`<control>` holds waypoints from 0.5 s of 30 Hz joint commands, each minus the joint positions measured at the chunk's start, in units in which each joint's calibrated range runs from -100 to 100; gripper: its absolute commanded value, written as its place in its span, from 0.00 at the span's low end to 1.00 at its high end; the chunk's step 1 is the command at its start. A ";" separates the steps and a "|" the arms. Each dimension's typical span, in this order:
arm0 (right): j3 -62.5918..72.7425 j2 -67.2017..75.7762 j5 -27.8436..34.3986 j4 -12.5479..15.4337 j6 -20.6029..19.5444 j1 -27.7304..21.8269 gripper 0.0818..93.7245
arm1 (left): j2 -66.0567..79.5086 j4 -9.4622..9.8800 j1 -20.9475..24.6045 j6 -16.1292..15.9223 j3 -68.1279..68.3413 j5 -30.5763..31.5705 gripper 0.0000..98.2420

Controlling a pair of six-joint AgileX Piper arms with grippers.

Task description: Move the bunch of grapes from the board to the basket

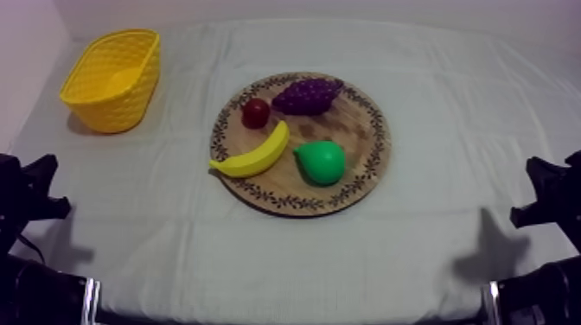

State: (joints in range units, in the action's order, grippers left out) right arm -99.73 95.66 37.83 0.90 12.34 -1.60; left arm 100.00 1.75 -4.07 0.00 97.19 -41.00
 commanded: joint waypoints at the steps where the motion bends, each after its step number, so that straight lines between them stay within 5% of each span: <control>1: -0.04 0.01 0.00 0.00 0.00 -0.01 0.00 | 0.00 0.33 -0.31 3.59 2.59 8.59 0.00; 15: -0.04 0.01 0.00 0.00 0.00 -0.01 0.00 | -1.16 0.24 -0.52 4.38 2.38 8.45 0.00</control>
State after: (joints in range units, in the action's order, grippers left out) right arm -99.73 95.66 37.79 0.90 12.34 -1.60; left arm 99.27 2.04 -4.53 4.09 99.56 -33.98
